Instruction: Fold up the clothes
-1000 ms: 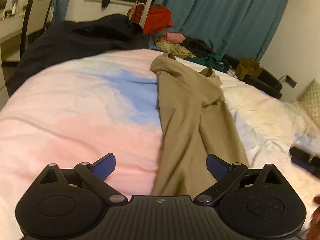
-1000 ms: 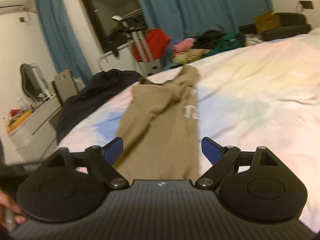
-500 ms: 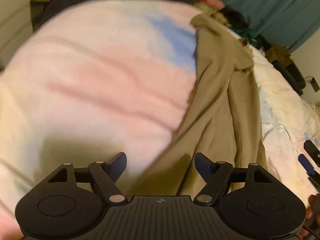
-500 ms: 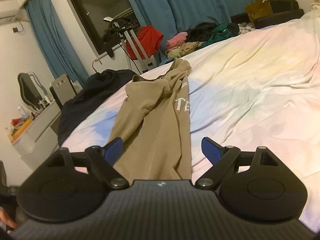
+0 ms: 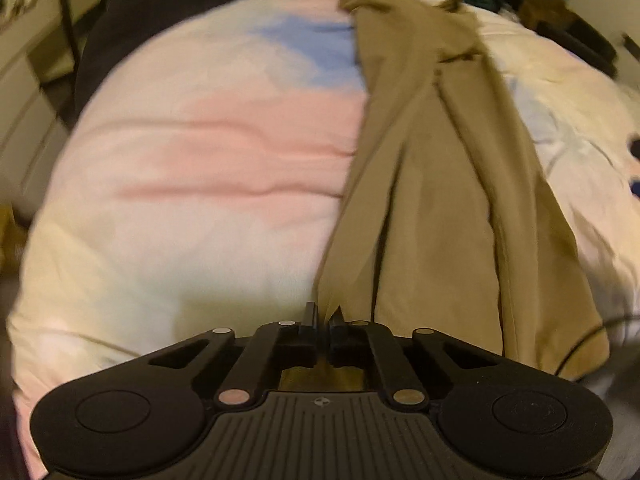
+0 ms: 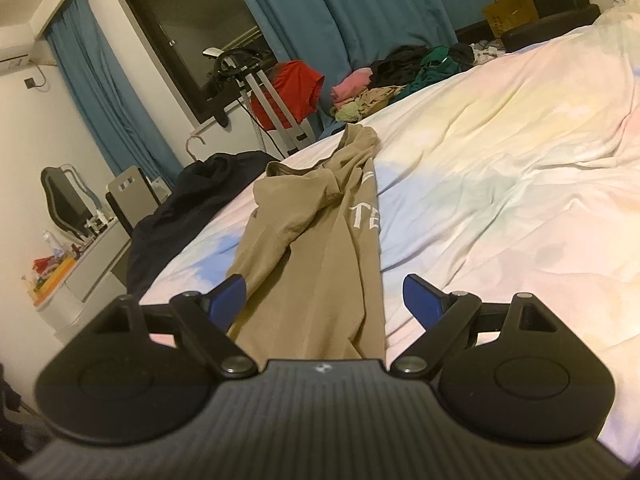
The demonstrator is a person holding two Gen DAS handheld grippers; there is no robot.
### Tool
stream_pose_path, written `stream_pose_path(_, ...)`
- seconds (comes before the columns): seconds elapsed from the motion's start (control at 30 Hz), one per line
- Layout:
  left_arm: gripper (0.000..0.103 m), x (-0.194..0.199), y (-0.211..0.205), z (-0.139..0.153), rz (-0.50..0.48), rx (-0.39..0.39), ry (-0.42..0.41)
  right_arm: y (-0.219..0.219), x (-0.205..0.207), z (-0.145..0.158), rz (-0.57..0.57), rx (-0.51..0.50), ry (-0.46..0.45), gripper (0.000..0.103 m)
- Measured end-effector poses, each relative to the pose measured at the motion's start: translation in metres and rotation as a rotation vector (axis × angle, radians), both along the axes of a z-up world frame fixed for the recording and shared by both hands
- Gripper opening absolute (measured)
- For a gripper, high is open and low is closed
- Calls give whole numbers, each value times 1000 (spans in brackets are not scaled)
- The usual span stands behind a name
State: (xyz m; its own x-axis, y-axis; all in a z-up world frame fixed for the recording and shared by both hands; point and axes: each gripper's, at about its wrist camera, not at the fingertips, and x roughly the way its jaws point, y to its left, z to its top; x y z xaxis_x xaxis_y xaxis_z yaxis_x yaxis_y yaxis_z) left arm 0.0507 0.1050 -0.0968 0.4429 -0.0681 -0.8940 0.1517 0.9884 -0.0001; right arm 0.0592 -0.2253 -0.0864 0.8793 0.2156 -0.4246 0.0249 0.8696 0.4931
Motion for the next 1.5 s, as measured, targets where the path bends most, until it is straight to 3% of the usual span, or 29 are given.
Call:
stream_pose_path(0.13, 4, -16, -15, 17, -85, 122, -106, 1, 1, -1, 6, -5, 8, 87)
stream_pose_path(0.23, 4, -27, -27, 28, -145, 155, -159, -1, 1, -2, 2, 6, 18, 87)
stream_pose_path(0.53, 4, -53, -81, 38, -304, 90, -221, -3, 3, -6, 17, 38, 28, 87)
stream_pose_path(0.63, 3, -58, -86, 34, -308, 73, -231, -3, 14, -9, 75, 126, 23, 89)
stream_pose_path(0.9, 3, -54, -66, 41, -249, -33, -236, 22, 139, -47, 275, 510, 198, 84)
stream_pose_path(0.93, 3, -54, -65, 41, -248, -35, -240, 30, 155, -55, 282, 505, 218, 77)
stream_pose_path(1.1, 3, -54, -63, 38, -240, -51, -249, 66, 211, -88, 311, 430, 263, 77)
stream_pose_path(1.2, 3, -55, -67, 36, -259, -60, -255, 76, 223, -94, 339, 437, 198, 56)
stream_pose_path(1.27, 3, -55, -73, 34, -281, -75, -258, 78, 219, -89, 319, 379, 133, 23)
stream_pose_path(1.37, 3, -53, -88, 25, -331, -66, -237, 79, 210, -79, 310, 327, 83, 11)
stream_pose_path(1.5, 3, -44, -105, 3, -374, -72, -171, 70, 204, -58, 270, 231, 32, 10)
